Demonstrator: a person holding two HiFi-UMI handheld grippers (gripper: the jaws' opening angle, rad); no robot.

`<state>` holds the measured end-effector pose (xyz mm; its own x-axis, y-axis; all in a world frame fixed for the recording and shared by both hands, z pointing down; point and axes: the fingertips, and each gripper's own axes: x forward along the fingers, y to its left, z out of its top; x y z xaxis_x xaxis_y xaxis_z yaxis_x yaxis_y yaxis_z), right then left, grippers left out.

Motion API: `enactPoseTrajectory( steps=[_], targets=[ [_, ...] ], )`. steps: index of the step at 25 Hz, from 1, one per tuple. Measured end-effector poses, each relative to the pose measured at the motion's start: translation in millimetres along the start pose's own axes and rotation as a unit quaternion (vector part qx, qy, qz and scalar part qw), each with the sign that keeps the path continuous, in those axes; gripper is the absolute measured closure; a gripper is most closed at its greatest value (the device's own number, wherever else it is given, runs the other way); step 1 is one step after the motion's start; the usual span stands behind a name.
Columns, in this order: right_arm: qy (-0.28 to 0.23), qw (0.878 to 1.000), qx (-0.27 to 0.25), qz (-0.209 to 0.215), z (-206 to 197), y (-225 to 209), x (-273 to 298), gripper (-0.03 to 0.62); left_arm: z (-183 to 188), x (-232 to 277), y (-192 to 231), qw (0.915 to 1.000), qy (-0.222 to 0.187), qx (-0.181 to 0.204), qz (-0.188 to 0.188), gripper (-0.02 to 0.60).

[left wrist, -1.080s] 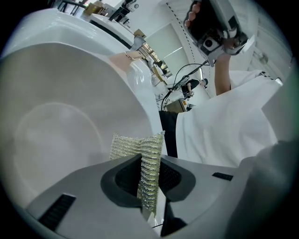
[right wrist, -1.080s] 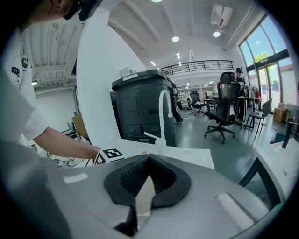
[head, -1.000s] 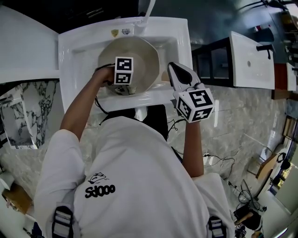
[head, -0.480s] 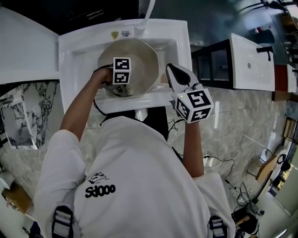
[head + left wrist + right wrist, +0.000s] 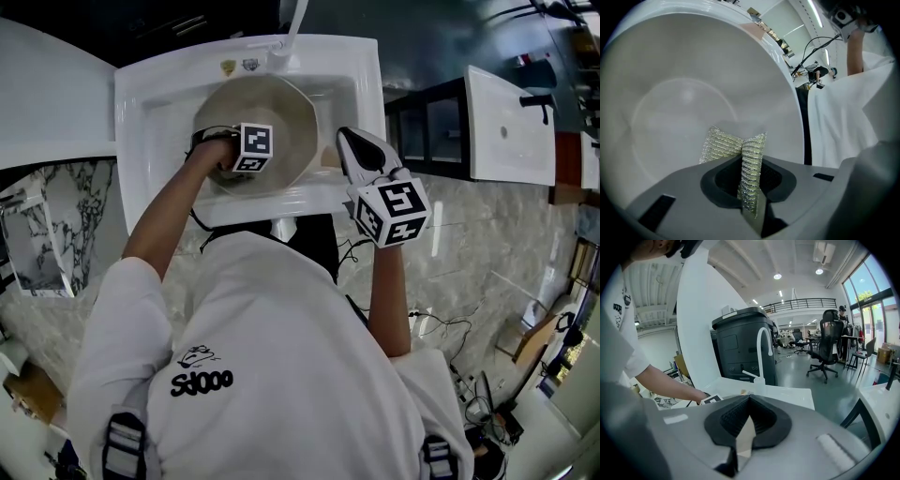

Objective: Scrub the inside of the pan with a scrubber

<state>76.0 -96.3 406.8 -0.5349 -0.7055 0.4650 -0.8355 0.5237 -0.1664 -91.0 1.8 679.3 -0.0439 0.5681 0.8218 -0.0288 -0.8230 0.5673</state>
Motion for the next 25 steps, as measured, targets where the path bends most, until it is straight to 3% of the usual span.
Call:
enactPoseTrajectory(
  steps=[3, 10, 14, 17, 25],
  targets=[
    [0.003, 1.0, 0.002, 0.002, -2.4, -2.1, 1.4, 0.585, -1.8, -1.2, 14.1, 0.9995, 0.006, -0.006, 0.031, 0.514],
    [0.007, 1.0, 0.004, 0.005, -5.0, -1.1, 5.6, 0.585, -3.0, -19.3, 42.4, 0.9955, -0.021, -0.019, 0.09, 0.515],
    [0.008, 1.0, 0.004, 0.009, -4.3, 2.6, 8.0, 0.585, 0.1, -40.7, 74.7, 0.9837, -0.053, -0.048, 0.165, 0.515],
    [0.008, 1.0, 0.003, 0.01, -2.7, 4.8, 8.0, 0.585, -5.0, -51.1, 89.8, 0.9749, -0.056, -0.079, 0.201, 0.514],
    [0.006, 1.0, 0.002, 0.0, 0.8, 2.4, 3.6, 0.585, -1.8, -71.8, 120.9, 0.9489, -0.067, -0.076, 0.299, 0.514]
  ],
)
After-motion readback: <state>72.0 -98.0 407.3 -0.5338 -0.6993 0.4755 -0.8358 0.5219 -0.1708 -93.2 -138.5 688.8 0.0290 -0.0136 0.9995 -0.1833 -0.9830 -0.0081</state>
